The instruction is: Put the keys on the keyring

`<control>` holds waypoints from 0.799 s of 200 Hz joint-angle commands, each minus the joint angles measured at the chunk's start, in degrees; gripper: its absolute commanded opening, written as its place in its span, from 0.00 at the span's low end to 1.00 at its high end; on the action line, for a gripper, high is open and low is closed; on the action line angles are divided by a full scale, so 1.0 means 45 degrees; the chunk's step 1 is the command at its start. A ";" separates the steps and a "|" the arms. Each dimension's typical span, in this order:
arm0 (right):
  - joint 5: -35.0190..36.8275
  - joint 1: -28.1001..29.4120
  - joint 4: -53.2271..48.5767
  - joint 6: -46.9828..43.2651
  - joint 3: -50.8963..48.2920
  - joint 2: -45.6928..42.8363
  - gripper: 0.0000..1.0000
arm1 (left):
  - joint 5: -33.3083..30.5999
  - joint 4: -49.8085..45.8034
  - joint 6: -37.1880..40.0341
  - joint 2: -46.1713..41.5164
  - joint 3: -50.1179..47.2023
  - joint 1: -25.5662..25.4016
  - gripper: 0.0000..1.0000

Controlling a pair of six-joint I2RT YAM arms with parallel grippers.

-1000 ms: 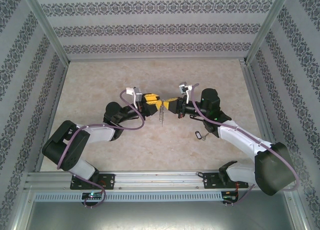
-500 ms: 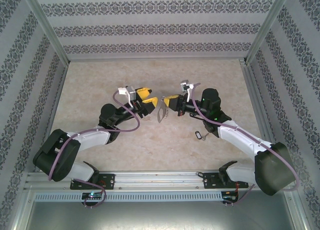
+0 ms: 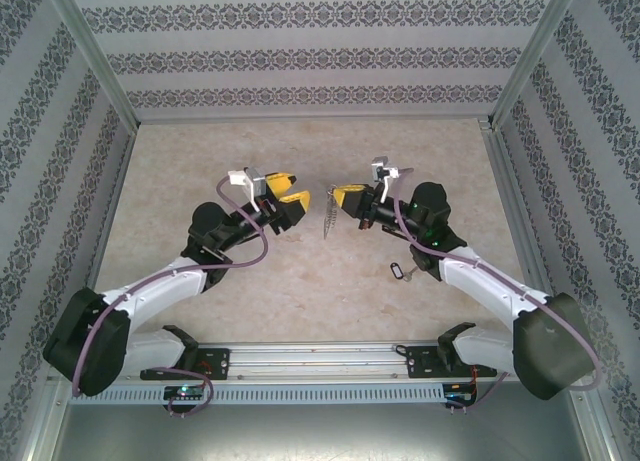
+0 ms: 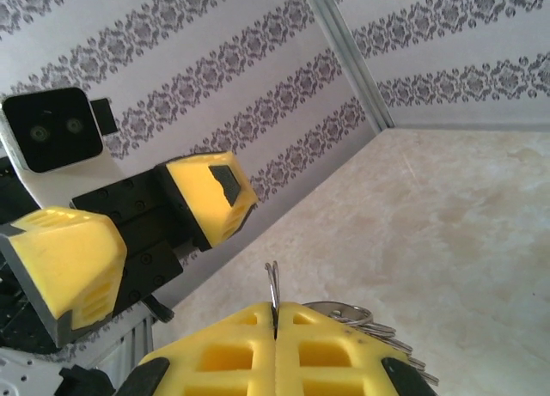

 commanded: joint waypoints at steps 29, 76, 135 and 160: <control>0.0140 0.0010 0.1980 0.0898 0.0025 -0.0478 0.00 | 0.1796 -0.1650 -0.1387 0.0630 0.1627 -0.0100 0.60; 0.0201 0.0168 0.2035 0.0974 0.0104 -0.0450 0.00 | 0.2859 -0.0736 -0.2702 0.1438 0.2042 -0.0101 0.51; 0.0050 0.0402 0.2221 0.1136 0.0314 -0.0119 0.00 | 0.3251 0.0972 -0.4073 0.2320 0.2130 -0.0120 0.48; 0.0031 0.0462 0.2205 0.1135 0.0377 0.0028 0.00 | 0.3302 0.1604 -0.4482 0.2571 0.2164 -0.0122 0.47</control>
